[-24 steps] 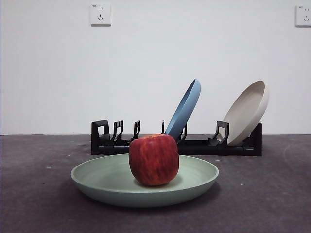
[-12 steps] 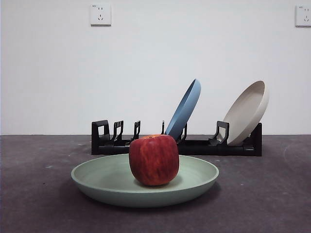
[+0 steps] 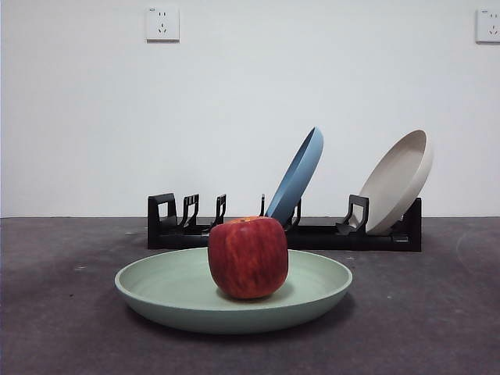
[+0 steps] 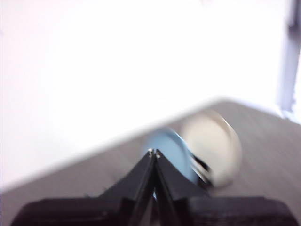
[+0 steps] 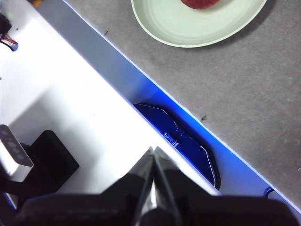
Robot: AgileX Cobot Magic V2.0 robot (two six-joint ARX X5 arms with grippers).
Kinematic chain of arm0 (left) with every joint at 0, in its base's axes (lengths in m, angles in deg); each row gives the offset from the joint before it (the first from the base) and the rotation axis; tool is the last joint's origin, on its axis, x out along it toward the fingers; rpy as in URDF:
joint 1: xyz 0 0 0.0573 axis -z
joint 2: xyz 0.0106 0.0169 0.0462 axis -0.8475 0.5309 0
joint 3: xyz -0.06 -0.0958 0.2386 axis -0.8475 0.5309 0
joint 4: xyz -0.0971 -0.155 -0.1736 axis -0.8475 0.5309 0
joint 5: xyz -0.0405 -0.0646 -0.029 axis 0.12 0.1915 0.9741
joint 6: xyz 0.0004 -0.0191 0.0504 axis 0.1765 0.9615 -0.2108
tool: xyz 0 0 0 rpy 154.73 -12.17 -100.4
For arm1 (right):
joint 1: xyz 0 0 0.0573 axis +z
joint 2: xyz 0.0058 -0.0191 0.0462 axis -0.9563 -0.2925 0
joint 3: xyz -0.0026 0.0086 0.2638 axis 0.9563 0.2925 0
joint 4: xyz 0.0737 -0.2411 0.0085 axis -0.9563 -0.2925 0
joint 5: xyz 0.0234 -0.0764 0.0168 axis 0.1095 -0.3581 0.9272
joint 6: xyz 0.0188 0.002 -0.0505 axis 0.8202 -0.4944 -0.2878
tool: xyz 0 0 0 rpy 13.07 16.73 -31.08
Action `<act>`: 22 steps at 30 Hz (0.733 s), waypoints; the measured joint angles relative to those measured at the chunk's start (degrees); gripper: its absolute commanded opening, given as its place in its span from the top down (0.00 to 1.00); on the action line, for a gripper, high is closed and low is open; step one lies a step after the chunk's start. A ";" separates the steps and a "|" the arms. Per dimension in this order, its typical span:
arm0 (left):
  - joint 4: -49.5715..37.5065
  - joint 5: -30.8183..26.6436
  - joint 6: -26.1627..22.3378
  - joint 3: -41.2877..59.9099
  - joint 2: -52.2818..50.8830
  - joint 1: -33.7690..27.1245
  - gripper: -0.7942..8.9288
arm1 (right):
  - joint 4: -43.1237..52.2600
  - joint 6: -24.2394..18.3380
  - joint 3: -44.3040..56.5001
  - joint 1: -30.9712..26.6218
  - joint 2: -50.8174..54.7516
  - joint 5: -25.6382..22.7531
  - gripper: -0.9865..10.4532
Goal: Take the green plate from the plate rack,put the plate on the table,take the apple from the table,put the apple in the plate
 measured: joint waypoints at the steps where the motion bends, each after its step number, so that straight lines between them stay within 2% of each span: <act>1: -3.37 1.92 -0.61 2.01 -1.77 -3.72 0.92 | 0.00 0.00 -0.02 0.00 0.00 0.00 0.91; 3: -9.05 4.20 -1.31 6.36 -5.31 -10.14 0.92 | 0.00 0.00 0.00 0.00 0.00 0.00 0.91; 6: -16.70 4.50 -1.97 14.32 -11.76 -18.01 0.92 | 0.00 0.00 0.00 0.00 0.00 0.00 0.91; 10: -21.70 4.57 -2.08 24.85 -19.50 -24.39 0.92 | 0.00 0.00 -0.02 0.00 0.00 0.00 0.91; 15: -22.53 4.74 -1.81 38.29 -27.34 -29.59 0.92 | 0.00 0.00 0.00 0.00 0.00 0.00 0.91; 22: -22.60 4.76 2.73 51.87 -35.04 -33.53 0.92 | 0.00 0.00 -0.02 0.00 0.00 0.00 0.91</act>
